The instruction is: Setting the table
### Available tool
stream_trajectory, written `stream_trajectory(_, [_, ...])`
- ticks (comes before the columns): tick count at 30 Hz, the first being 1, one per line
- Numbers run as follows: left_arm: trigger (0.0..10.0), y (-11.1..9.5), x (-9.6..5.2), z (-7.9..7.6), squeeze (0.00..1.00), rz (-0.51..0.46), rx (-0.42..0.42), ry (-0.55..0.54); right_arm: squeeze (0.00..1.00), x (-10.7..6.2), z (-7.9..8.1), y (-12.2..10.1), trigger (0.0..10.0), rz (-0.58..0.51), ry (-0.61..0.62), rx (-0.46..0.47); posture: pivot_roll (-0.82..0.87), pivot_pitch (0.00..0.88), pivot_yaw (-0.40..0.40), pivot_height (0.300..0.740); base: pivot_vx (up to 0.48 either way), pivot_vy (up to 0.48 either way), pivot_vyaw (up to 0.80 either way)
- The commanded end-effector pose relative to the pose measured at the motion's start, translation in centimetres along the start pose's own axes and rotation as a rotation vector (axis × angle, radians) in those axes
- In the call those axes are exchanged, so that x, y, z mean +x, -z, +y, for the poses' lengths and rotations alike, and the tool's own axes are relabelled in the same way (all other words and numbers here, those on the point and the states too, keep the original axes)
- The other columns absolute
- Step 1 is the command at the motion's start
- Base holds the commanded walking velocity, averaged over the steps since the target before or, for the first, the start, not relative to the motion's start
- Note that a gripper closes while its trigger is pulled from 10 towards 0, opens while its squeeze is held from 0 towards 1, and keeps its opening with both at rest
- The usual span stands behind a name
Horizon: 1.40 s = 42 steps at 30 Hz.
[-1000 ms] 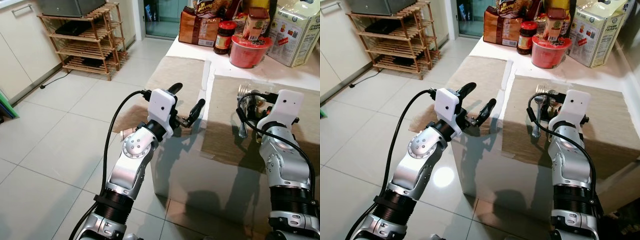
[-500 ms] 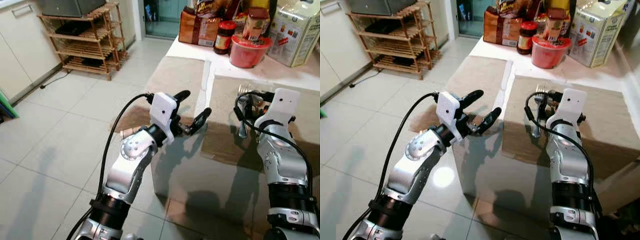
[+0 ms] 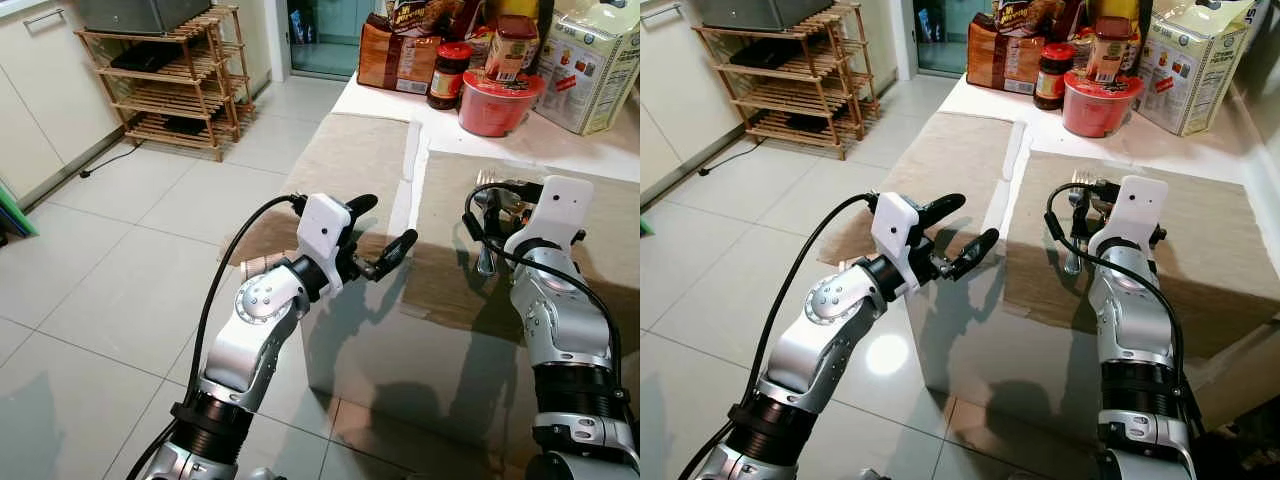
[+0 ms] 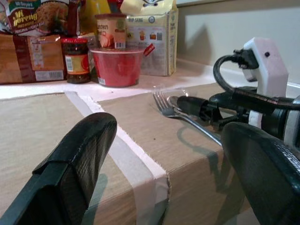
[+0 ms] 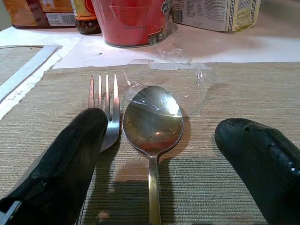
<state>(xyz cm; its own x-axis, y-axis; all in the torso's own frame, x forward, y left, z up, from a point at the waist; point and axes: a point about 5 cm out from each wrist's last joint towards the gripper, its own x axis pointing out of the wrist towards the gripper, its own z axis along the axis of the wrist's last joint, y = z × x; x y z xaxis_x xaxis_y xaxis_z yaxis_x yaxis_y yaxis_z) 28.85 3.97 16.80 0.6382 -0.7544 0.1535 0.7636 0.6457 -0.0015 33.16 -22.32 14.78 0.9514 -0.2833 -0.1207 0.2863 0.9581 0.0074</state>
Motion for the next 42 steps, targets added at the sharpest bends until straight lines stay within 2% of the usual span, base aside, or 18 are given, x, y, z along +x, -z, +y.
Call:
stream_trajectory(1, [10.0, -0.6, 0.0, 0.0, 0.00, -0.012, 0.009, 0.015, 0.00, 0.0, 0.2, 0.5, 10.0, 0.037, -0.010, 0.000, 0.00, 0.000, 0.044, 0.740, 0.000, 0.000, 0.00])
stream_trajectory(5, [10.0, -1.3, -0.4, 0.1, 0.00, -0.008, 0.007, 0.029, 0.00, -0.8, 0.4, 0.7, 10.0, 0.055, -0.008, -0.006, 0.01, 0.000, 0.045, 0.740, 0.000, 0.000, 0.00])
stream_trajectory(11, [10.0, -0.5, -1.1, 0.0, 0.00, 0.034, 0.003, 0.043, 0.00, -1.4, 0.9, 1.2, 10.0, 0.071, -0.027, 0.021, 0.01, 0.000, 0.047, 0.740, 0.000, 0.000, 0.00])
stream_trajectory(12, [10.0, -0.1, -1.8, 0.1, 0.00, 0.059, 0.008, 0.055, 0.00, -1.6, 1.0, 1.4, 10.0, 0.084, -0.025, 0.006, 0.01, 0.000, 0.049, 0.740, 0.000, 0.000, 0.00])
stream_trajectory(16, [10.0, 0.1, -2.5, 0.5, 0.00, 0.087, 0.018, 0.059, 0.00, -1.8, 1.0, 1.7, 10.0, 0.106, -0.025, -0.006, 0.01, 0.000, 0.050, 0.740, 0.000, 0.000, 0.00])
stream_trajectory(36, [10.0, -0.6, -2.0, 0.5, 0.00, 0.071, 0.030, 0.061, 0.00, -2.7, 0.4, 2.2, 10.0, 0.158, 0.035, -0.038, -0.01, 0.000, 0.053, 0.740, 0.000, 0.000, 0.00])
stream_trajectory(37, [10.0, -0.6, -2.0, 0.4, 0.00, 0.071, 0.028, 0.064, 0.11, -2.7, 0.3, 2.7, 10.0, 0.183, 0.050, -0.032, -0.01, 0.000, 0.054, 0.740, 0.000, 0.000, 0.00])
stream_trajectory(38, [10.0, -0.6, -2.0, 0.4, 0.00, 0.070, 0.027, 0.064, 0.89, -2.7, 0.2, 2.9, 10.0, 0.192, 0.053, -0.028, -0.01, 0.000, 0.055, 0.740, 0.000, 0.000, 0.00])
stream_trajectory(39, [10.0, -0.6, -2.0, 0.4, 0.00, 0.070, 0.027, 0.064, 0.89, -2.7, 0.2, 2.9, 10.0, 0.192, 0.053, -0.028, -0.01, 0.000, 0.055, 0.740, 0.000, 0.000, 0.00])
stream_trajectory(40, [10.0, -0.7, -1.9, 0.5, 0.00, 0.069, 0.025, 0.060, 1.00, -2.7, 0.1, 3.2, 10.0, 0.205, 0.056, -0.023, -0.01, 0.000, 0.055, 0.740, 0.000, 0.000, 0.00])
stream_trajectory(42, [10.0, -0.8, -1.8, 0.6, 0.00, 0.068, 0.026, 0.057, 1.00, -2.7, 0.0, 3.3, 10.0, 0.210, 0.058, -0.023, 0.00, 0.000, 0.055, 0.740, 0.000, 0.000, 0.00])
